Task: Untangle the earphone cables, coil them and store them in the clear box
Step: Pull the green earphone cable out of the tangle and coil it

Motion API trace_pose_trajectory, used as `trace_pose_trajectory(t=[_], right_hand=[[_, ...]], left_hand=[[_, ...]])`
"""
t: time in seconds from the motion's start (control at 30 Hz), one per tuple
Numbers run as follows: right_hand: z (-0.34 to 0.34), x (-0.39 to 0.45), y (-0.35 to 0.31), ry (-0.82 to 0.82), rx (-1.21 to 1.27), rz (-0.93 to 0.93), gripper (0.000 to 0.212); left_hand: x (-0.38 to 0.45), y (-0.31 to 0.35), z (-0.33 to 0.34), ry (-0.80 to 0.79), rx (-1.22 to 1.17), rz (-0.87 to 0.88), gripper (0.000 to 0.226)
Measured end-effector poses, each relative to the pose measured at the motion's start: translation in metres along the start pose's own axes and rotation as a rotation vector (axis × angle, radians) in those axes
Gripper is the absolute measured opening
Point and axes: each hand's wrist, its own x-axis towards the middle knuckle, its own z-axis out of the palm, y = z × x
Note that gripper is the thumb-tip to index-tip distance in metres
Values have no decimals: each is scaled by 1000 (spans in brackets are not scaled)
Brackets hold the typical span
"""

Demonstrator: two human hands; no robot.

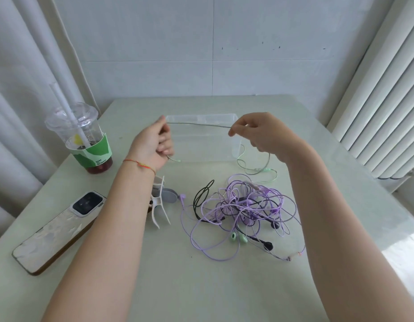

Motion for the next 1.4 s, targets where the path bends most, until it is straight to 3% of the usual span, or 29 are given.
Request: trace_pose_trajectory(t=[0.1,0.2,0.27,0.47,0.63,0.7,0.8,0.9,1.07,1.17,1.23,1.3,1.4], right_hand=[[1,3,5,-16,-21,75,21],[12,2,2,-103,-13,83,22],[22,0,-5,-170,-26,37,22],[46,-5,-19,-344,-172,-21,22],[31,-4,-12,-383,-244,35,10],[17,-1,-7,-291,-300,29,6],[3,3,3,-1,-186,19,9],[3,7,2,199,-89,14,7],[4,11,-6,255,-115,24,31],[3,8,-3,223,-208,30,20],[4,6,-2,240,-285,41,8],[5,2,0,227,-320,75,13],[7,-3,9,42,-319,224,19]], left_hand=[[-1,4,-6,-122,-288,-36,37],[-11,6,6,-417,-316,-8,32],[-19,3,25,-509,-296,1,31],[-26,-11,49,-489,-244,77,35],[-19,-20,41,-193,410,421,26],[-12,-24,35,-137,642,529,22],[-6,-29,32,-140,902,501,24],[-9,-32,37,-156,974,493,25],[-12,-27,45,-114,1239,498,44],[-11,-26,39,-47,1481,432,50],[-11,-27,35,-2,1492,349,52],[-11,-33,30,-23,1341,206,57],[-7,-43,23,-62,1087,129,57]])
